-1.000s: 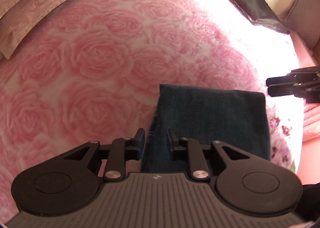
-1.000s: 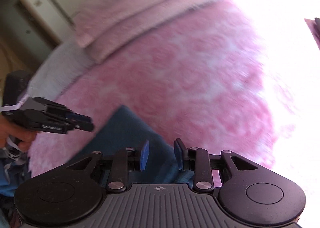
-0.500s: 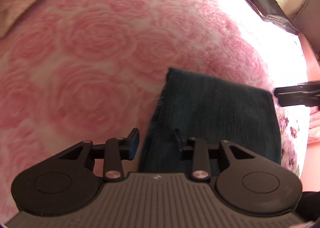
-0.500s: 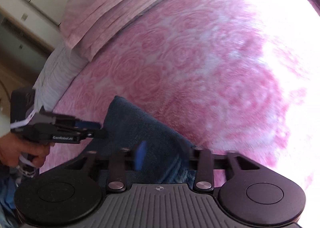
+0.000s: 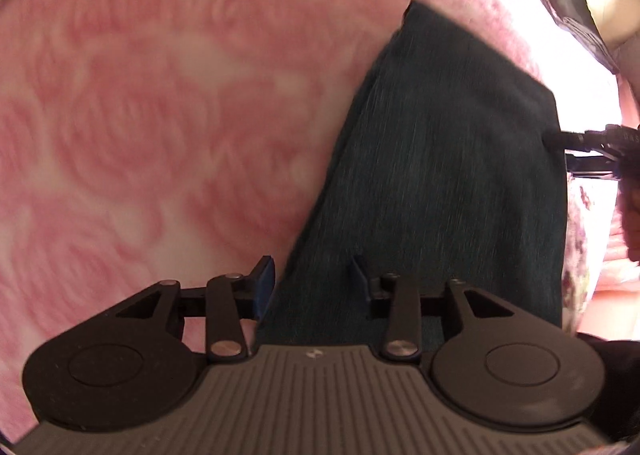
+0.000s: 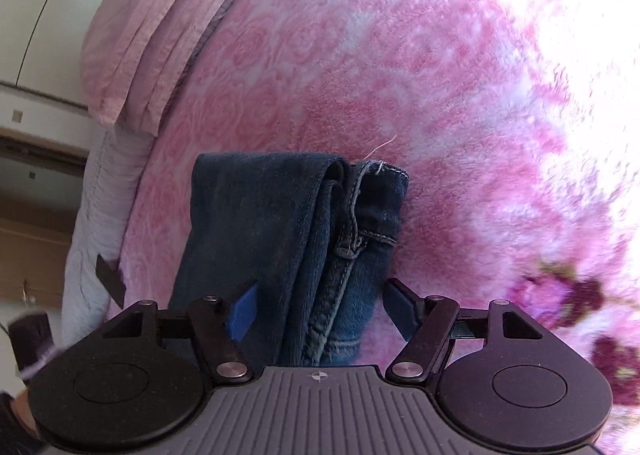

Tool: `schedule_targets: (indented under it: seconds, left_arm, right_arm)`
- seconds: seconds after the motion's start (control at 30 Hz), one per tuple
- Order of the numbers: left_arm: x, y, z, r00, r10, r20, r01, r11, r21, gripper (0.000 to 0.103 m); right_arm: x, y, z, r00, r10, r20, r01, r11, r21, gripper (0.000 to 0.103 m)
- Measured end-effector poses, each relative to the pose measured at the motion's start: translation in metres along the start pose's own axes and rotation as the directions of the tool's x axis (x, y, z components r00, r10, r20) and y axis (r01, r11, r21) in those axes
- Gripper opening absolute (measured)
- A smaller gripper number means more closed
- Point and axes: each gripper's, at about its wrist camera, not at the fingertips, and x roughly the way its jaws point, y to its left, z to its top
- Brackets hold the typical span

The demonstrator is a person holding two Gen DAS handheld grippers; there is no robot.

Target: Fold clothes

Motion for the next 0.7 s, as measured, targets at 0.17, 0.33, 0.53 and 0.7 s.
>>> schedule_targets:
  seconds: [0.17, 0.33, 0.53, 0.7]
  left_arm:
    - [-0.002, 0.009, -0.009, 0.999, -0.04, 0.018, 0.041, 0.997, -0.059, 0.037]
    - [-0.004, -0.018, -0.023, 0.997, -0.072, 0.032, 0.074, 0.996, -0.043, 0.033]
    - [-0.001, -0.059, -0.038, 0.992, -0.108, 0.068, 0.11, 0.994, -0.029, 0.034]
    - [-0.021, -0.061, -0.046, 0.993, -0.064, 0.094, 0.064, 0.998, 0.005, 0.033]
  right_arm:
    - [0.006, 0.004, 0.018, 0.999, -0.022, -0.036, 0.023, 0.999, 0.034, 0.043]
    - [0.007, 0.031, 0.065, 0.998, -0.036, -0.059, 0.03, 0.994, -0.108, 0.036]
    - [0.054, 0.09, 0.136, 0.995, -0.037, -0.09, -0.006, 0.897, -0.442, 0.037]
    - [0.061, 0.1, 0.131, 0.993, -0.098, -0.06, 0.053, 0.85, -0.525, 0.044]
